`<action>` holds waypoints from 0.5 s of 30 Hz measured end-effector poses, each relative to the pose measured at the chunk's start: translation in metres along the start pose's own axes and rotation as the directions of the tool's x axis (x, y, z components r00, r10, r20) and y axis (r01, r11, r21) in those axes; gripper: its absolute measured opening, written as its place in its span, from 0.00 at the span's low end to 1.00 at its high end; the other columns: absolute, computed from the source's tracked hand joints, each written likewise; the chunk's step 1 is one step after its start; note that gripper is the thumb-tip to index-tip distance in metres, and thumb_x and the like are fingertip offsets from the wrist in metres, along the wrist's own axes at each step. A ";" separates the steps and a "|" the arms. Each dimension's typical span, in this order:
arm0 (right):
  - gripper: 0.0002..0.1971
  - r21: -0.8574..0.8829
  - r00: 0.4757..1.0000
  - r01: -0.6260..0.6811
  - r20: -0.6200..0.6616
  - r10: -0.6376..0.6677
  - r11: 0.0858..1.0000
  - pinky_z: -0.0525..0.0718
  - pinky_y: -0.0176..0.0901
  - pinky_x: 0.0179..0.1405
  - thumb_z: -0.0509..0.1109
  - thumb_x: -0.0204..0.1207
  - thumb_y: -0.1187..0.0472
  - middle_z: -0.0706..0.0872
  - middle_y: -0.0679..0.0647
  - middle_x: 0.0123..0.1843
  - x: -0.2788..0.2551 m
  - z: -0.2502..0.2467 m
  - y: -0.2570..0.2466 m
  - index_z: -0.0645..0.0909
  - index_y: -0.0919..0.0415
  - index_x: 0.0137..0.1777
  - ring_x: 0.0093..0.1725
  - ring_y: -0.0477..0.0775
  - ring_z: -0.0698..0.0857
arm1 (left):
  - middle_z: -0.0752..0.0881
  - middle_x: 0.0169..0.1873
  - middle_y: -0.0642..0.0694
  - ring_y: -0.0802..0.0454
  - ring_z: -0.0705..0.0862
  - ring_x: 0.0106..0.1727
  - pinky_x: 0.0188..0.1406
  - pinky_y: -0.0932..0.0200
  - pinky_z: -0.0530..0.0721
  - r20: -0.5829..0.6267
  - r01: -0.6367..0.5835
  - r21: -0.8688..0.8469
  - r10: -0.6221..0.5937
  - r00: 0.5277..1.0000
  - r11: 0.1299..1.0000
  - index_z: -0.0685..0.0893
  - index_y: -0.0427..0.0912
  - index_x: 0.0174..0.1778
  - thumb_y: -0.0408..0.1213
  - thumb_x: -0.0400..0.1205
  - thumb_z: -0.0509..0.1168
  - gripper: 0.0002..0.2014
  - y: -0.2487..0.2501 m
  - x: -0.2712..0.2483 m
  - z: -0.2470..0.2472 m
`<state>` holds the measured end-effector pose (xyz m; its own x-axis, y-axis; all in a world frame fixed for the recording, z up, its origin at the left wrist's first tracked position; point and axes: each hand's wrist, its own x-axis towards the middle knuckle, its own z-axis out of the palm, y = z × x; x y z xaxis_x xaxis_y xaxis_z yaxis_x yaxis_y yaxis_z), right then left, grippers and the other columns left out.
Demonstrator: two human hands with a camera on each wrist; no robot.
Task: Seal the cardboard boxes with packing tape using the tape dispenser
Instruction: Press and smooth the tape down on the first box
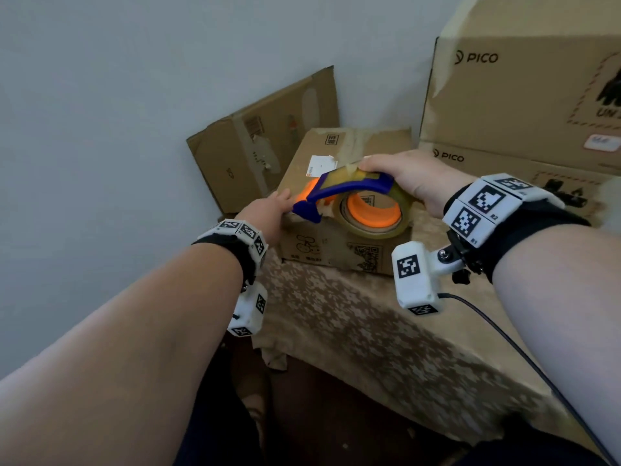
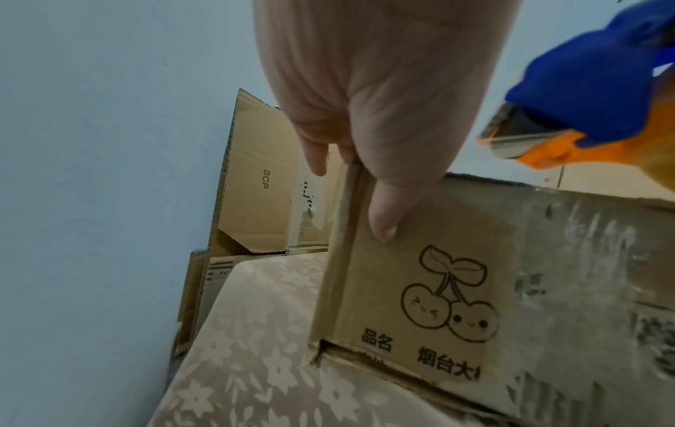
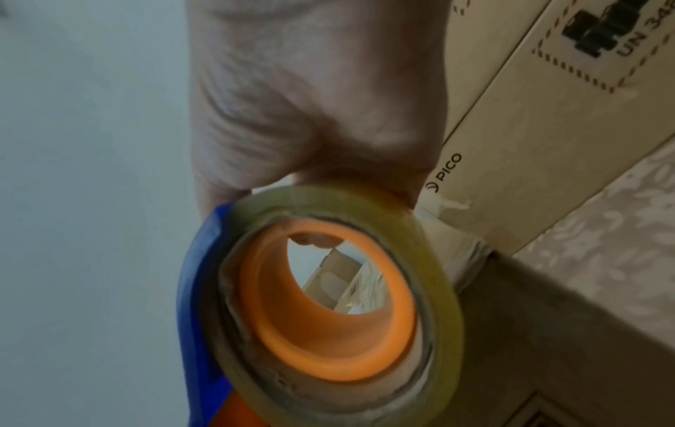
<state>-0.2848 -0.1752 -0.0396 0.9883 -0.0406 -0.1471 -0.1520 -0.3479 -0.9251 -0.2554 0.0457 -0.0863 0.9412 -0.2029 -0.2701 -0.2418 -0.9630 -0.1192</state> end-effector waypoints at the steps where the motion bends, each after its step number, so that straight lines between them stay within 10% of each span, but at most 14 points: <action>1: 0.22 -0.021 1.000 0.012 -0.001 -0.012 1.000 0.80 0.46 0.47 0.76 0.68 0.44 0.87 0.57 0.39 -0.001 -0.006 0.001 0.87 0.63 0.50 0.39 0.55 0.83 | 0.48 0.84 0.45 0.45 0.58 0.82 0.75 0.50 0.68 0.032 -0.008 0.025 0.007 0.999 1.000 0.42 0.47 0.84 0.22 0.80 0.62 0.44 0.000 0.004 -0.001; 8: 0.17 -0.271 0.994 0.107 0.053 -0.096 0.957 0.70 0.44 0.40 0.69 0.74 0.42 0.79 0.58 0.36 -0.009 -0.040 0.006 0.78 0.56 0.37 0.39 0.54 0.76 | 0.41 0.84 0.47 0.48 0.49 0.84 0.79 0.48 0.63 0.109 -0.012 0.116 0.000 0.994 0.993 0.39 0.49 0.84 0.27 0.81 0.64 0.45 0.002 0.011 -0.002; 15: 0.21 -0.354 0.992 0.129 0.053 -0.118 0.926 0.71 0.43 0.38 0.71 0.73 0.40 0.81 0.55 0.35 -0.007 -0.037 0.009 0.86 0.60 0.45 0.37 0.53 0.77 | 0.46 0.84 0.47 0.47 0.52 0.84 0.78 0.49 0.65 0.018 -0.004 0.022 0.004 1.000 1.000 0.42 0.48 0.85 0.24 0.80 0.64 0.45 0.003 0.009 0.004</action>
<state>-0.2924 -0.2122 -0.0339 0.9972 0.0503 -0.0547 -0.0081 -0.6588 -0.7523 -0.2481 0.0419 -0.0929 0.9359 -0.2033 -0.2877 -0.2510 -0.9579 -0.1394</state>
